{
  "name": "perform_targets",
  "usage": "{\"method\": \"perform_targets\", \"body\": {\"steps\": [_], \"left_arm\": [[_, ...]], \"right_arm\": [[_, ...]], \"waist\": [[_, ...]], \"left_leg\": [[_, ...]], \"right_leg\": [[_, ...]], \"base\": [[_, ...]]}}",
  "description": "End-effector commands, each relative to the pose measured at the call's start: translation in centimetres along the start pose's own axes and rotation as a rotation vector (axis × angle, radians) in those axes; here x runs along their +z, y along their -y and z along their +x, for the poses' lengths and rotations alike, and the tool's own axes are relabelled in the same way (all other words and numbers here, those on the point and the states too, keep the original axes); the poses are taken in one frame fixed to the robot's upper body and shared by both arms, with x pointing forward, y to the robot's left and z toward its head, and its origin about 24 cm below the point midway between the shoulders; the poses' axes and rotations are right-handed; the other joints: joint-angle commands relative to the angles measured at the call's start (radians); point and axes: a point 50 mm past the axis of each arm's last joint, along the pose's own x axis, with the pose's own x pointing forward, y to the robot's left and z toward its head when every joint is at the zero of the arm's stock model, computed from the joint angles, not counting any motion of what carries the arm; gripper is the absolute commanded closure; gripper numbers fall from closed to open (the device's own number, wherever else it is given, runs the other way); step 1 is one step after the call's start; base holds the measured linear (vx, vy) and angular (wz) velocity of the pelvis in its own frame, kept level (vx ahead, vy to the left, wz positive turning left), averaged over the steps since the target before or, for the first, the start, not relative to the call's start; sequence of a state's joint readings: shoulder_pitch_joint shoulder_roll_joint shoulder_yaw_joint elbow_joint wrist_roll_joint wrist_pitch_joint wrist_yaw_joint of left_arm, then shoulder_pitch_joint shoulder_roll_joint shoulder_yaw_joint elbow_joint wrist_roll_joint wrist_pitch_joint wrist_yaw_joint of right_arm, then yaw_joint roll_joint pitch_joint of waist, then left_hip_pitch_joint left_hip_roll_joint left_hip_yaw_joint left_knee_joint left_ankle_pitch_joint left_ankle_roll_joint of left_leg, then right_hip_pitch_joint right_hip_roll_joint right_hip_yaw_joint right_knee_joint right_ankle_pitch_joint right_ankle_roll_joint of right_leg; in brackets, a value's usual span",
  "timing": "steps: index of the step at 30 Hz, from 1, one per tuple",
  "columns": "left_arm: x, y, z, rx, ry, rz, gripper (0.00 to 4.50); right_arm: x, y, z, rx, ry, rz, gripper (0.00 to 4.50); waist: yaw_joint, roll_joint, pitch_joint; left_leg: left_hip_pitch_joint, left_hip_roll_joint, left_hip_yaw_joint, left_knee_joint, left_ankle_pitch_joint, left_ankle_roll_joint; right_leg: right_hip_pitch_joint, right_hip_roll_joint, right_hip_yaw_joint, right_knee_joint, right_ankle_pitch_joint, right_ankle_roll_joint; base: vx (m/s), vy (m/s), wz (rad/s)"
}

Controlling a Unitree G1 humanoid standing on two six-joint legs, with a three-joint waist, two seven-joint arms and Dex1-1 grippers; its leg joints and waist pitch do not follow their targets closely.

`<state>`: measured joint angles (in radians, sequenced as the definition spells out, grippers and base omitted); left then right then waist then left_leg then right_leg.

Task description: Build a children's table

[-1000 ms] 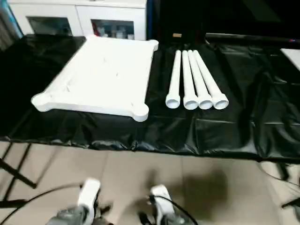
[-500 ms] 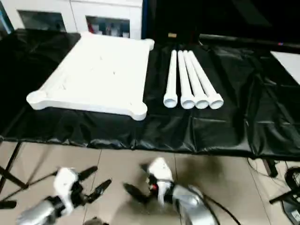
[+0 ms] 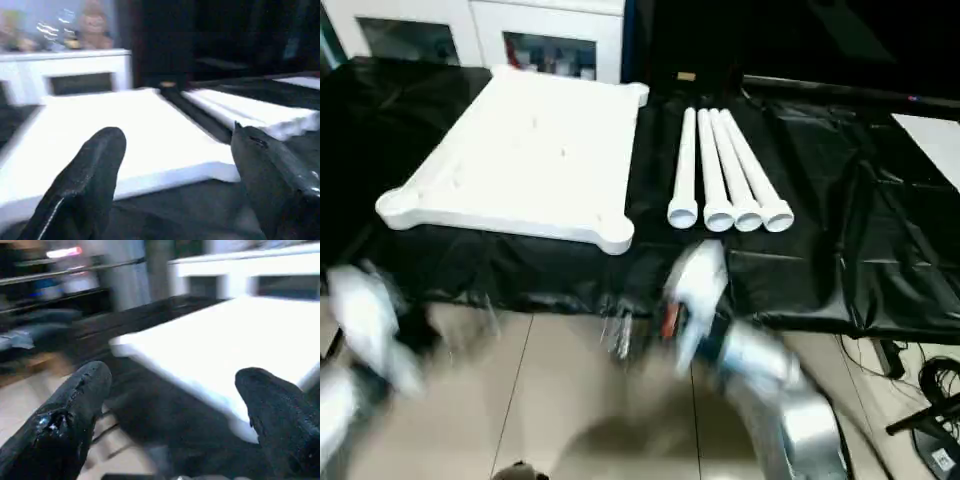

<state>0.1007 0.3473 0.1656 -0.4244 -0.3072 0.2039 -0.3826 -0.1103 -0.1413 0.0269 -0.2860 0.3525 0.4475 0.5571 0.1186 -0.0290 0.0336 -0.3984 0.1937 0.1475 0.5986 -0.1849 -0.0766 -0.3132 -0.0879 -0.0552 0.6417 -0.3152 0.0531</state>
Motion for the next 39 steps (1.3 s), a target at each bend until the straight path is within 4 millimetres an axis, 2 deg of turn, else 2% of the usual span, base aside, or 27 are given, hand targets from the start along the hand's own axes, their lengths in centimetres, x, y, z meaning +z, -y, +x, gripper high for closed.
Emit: {"method": "perform_targets", "body": {"steps": [1, 4, 12, 13, 15, 16, 17, 18, 21, 22, 23, 24, 25, 26, 27, 28, 29, 30, 31, 32, 33, 34, 35, 36, 37, 38, 39], "left_arm": [[-1.0, -0.6, -0.3, 0.078, -0.073, 0.005, 0.69], [-2.7, -2.5, -0.2, 0.241, -0.192, -0.012, 0.69], [-3.9, -2.7, 0.9, 0.276, -0.218, -0.028, 0.69], [-3.9, -2.6, 1.0, 0.28, -0.219, -0.037, 0.69], [-4.0, -2.4, 1.3, 0.281, -0.216, -0.055, 0.69], [-4.0, -2.3, 1.4, 0.283, -0.214, -0.058, 0.69], [-4.2, -2.1, 1.6, 0.291, -0.216, -0.067, 0.69], [-4.3, -2.1, 1.6, 0.293, -0.218, -0.07, 0.69], [-4.6, -2.1, 1.7, 0.297, -0.227, -0.076, 0.69], [-4.9, -2.0, 1.7, 0.297, -0.233, -0.075, 0.69], [-4.9, -2.0, 1.7, 0.297, -0.233, -0.075, 0.69], [-5.0, -2.0, 1.7, 0.299, -0.233, -0.075, 0.69], [-5.0, -2.0, 1.7, 0.302, -0.231, -0.074, 0.69], [-5.1, -2.1, 1.8, 0.308, -0.232, -0.076, 0.69], [-5.2, -2.2, 1.8, 0.308, -0.232, -0.076, 0.69], [-5.3, -2.3, 1.9, 0.31, -0.231, -0.074, 0.69], [-5.3, -2.3, 2.0, 0.309, -0.229, -0.073, 0.69], [-5.3, -2.3, 2.0, 0.307, -0.228, -0.074, 0.69], [-5.4, -2.3, 2.1, 0.308, -0.226, -0.08, 0.69], [-5.4, -2.4, 2.2, 0.312, -0.224, -0.087, 0.69], [-5.5, -2.4, 2.2, 0.313, -0.216, -0.096, 0.69], [-5.5, -2.4, 2.3, 0.314, -0.211, -0.101, 0.69], [-5.6, -2.2, 2.4, 0.307, -0.214, -0.107, 0.69], [-5.7, -1.9, 2.7, 0.294, -0.214, -0.11, 0.69], [-5.7, -1.8, 2.9, 0.285, -0.214, -0.117, 0.69], [-5.6, -1.6, 3.2, 0.275, -0.215, -0.116, 0.69], [-5.4, -1.1, 3.9, 0.246, -0.206, -0.136, 0.69]], "right_arm": [[-1.2, 1.9, -0.9, -0.168, -0.063, 0.007, 0.0], [-2.4, 3.5, -1.3, -0.318, -0.107, 0.049, 0.0], [-3.9, 3.8, -1.4, -0.417, -0.141, -0.025, 0.0], [-4.0, 3.8, -1.4, -0.422, -0.143, -0.027, 0.0], [-3.9, 3.8, -1.3, -0.431, -0.135, -0.028, 0.0], [-3.9, 4.0, -1.2, -0.439, -0.128, -0.026, 0.0], [-3.8, 4.2, -1.1, -0.45, -0.112, -0.021, 0.0], [-3.7, 4.2, -1.1, -0.452, -0.105, -0.017, 0.0], [-3.6, 4.5, -1.0, -0.466, -0.093, -0.024, 0.0], [-3.6, 4.5, -0.9, -0.466, -0.088, -0.025, 0.0], [-3.6, 4.5, -0.9, -0.466, -0.088, -0.025, 0.0], [-3.7, 4.5, -0.9, -0.462, -0.09, -0.032, 0.0], [-3.8, 4.5, -0.8, -0.46, -0.09, -0.035, 0.0], [-3.8, 4.4, -0.6, -0.457, -0.092, -0.039, 0.0], [-3.8, 4.4, -0.5, -0.453, -0.091, -0.044, 0.0], [-3.8, 4.3, -0.2, -0.45, -0.08, -0.04, 0.0], [-3.8, 4.3, -0.2, -0.455, -0.071, -0.025, 0.0], [-3.8, 4.3, -0.2, -0.463, -0.066, -0.01, 0.0], [-3.7, 4.3, -0.1, -0.466, -0.061, -0.002, 0.0], [-3.7, 4.3, -0.1, -0.469, -0.06, -0.005, 0.0], [-3.8, 4.3, -0.1, -0.477, -0.063, -0.001, 0.0], [-3.8, 4.3, -0.1, -0.484, -0.064, 0.002, 0.0], [-4.0, 4.4, -0.1, -0.509, -0.079, 0.015, 0.0], [-3.9, 4.3, -0.1, -0.517, -0.09, 0.009, 0.0], [-3.7, 4.2, 0.1, -0.519, -0.093, -0.006, 0.0], [-3.3, 4.2, 0.2, -0.521, -0.082, -0.021, 0.0], [-2.7, 4.3, 0.5, -0.545, -0.069, -0.025, 0.0]], "waist": [[0.006, 0.027, -0.037], [0.006, 0.048, -0.045], [0.008, 0.065, -0.048], [0.014, 0.06, -0.041], [0.007, 0.075, -0.037], [0.006, 0.069, -0.032], [0.003, 0.08, -0.02], [0.004, 0.088, -0.02], [-0.004, 0.095, -0.028], [-0.018, 0.108, -0.041], [-0.055, 0.112, -0.057], [-0.079, 0.098, -0.069], [-0.076, 0.1, -0.069], [-0.073, 0.094, -0.066], [-0.077, 0.078, -0.048], [-0.048, 0.048, -0.015], [-0.027, 0.012, 0.017], [0.003, 0.014, 0.003], [0.006, 0.009, 0.012], [0.011, 0.01, 0.013], [0.02, 0.02, 0.005], [0.025, 0.034, -0.006], [0.031, 0.057, -0.012], [0.03, 0.095, -0.034], [0.003, 0.118, -0.044], [-0.027, 0.13, -0.063], [-0.046, 0.116, -0.087]], "left_leg": [[0.033, 0.024, -0.017, -0.088, -0.103, -0.082], [0.036, 0.016, -0.018, -0.082, -0.113, -0.101], [0.033, 0.016, -0.018, -0.076, -0.109, -0.09], [0.011, 0.001, -0.033, -0.089, -0.202, -0.053], [0.022, 0.002, -0.043, -0.099, -0.346, 0.015], [-0.043, -0.034, -0.051, -0.095, -0.318, 0.1], [-0.014, -0.038, -0.053, -0.097, -0.367, 0.136], [-0.019, -0.043, -0.046, -0.081, -0.336, 0.156], [0.011, -0.047, -0.053, -0.088, -0.246, 0.213], [0.078, -0.049, -0.101, -0.096, -0.173, 0.311], [0.179, -0.022, -0.211, -0.081, -0.076, 0.529], [0.233, 0.039, -0.317, -0.067, 0.167, 0.728], [0.225, 0.048, -0.348, -0.067, 0.292, 0.765], [0.212, 0.037, -0.367, -0.071, 0.367, 0.765], [0.148, -0.013, -0.38, -0.099, 0.287, 0.637], [0.098, -0.08, -0.256, -0.077, -0.026, 0.365], [0.046, -0.12, -0.198, -0.047, -0.161, 0.302], [0.017, -0.133, -0.122, 0.102, -0.177, 0.237], [-0.019, -0.119, -0.113, 0.132, -0.099, 0.152], [-0.023, -0.122, -0.106, 0.122, -0.083, 0.132], [0.001, -0.111, -0.096, 0.094, -0.065, 0.134], [-0.012, -0.106, -0.082, 0.054, -0.02, 0.146], [-0.001, -0.085, -0.084, 0.019, 0.006, 0.145], [0.029, -0.043, -0.086, -0.041, 0.037, 0.135], [0.098, 0.026, -0.147, -0.096, 0.013, 0.212], [0.194, 0.084, -0.22, -0.103, -0.019, 0.322], [0.234, 0.114, -0.258, -0.068, 0.035, 0.484]], "right_leg": [[0.003, -0.034, 0.026, -0.069, 0.308, -0.066], [0.001, -0.033, 0.027, -0.065, 0.343, -0.058], [0.006, -0.032, 0.026, -0.064, 0.395, -0.062], [0.032, -0.04, 0.004, -0.078, 0.307, -0.054], [0.048, -0.049, -0.013, -0.111, 0.083, -0.039], [0.117, -0.066, -0.05, -0.156, -0.073, 0.009], [0.115, -0.077, -0.071, -0.192, -0.273, -0.005], [0.151, -0.089, -0.086, -0.224, -0.407, -0.043], [0.168, -0.036, -0.117, -0.222, -0.336, -0.099], [0.142, 0.037, -0.126, -0.164, -0.179, -0.096], [0.04, 0.084, -0.11, -0.046, -0.147, -0.065], [-0.047, 0.063, -0.058, 0.046, -0.215, -0.026], [-0.067, 0.044, -0.031, 0.07, -0.224, -0.014], [-0.083, 0.032, -0.003, 0.083, -0.212, -0.001], [-0.06, 0.008, 0.071, 0.069, -0.127, 0.001], [-0.021, -0.028, 0.146, -0.063, -0.014, -0.024], [0.02, -0.061, 0.196, -0.148, -0.149, 0.012], [0.093, -0.125, 0.269, -0.192, -0.46, 0.064], [0.106, -0.103, 0.232, -0.173, -0.525, 0.037], [0.113, -0.079, 0.226, -0.169, -0.494, 0.018], [0.112, -0.069, 0.224, -0.176, -0.419, -0.083], [0.148, -0.037, 0.204, -0.181, -0.307, -0.184], [0.142, -0.031, 0.183, -0.181, -0.256, -0.208], [0.137, 0.005, 0.129, -0.164, -0.162, -0.194], [0.077, 0.058, 0.057, -0.081, -0.074, -0.116], [-0.029, 0.066, 0.024, 0.021, -0.101, -0.08], [-0.09, 0.035, 0.016, 0.093, -0.129, -0.021]], "base": [[0.0, 0.0, 0.0], [0.0, 0.0, 0.0], [0.0, 0.0, 0.0], [0.0, 0.0, 0.0], [0.004, 0.011, 0.26], [0.004, 0.024, 0.32], [0.025, 0.037, 0.43], [0.028, 0.018, 0.28], [0.106, 0.022, 0.64], [0.181, 0.006, 0.69], [0.211, -0.02, 0.67], [0.211, -0.02, 0.67], [0.156, -0.073, 0.53], [0.073, -0.131, 0.33], [0.073, -0.131, 0.33], [0.066, -0.134, 0.42], [0.079, -0.107, 0.49], [0.079, -0.107, 0.49], [0.086, -0.083, 0.06], [0.114, -0.058, -0.03], [0.114, -0.058, -0.03], [0.135, -0.016, 0.15], [0.171, 0.052, 0.11], [0.171, 0.052, 0.11], [0.208, 0.126, 0.02], [0.229, 0.095, -0.05], [0.229, 0.095, -0.05]]}}
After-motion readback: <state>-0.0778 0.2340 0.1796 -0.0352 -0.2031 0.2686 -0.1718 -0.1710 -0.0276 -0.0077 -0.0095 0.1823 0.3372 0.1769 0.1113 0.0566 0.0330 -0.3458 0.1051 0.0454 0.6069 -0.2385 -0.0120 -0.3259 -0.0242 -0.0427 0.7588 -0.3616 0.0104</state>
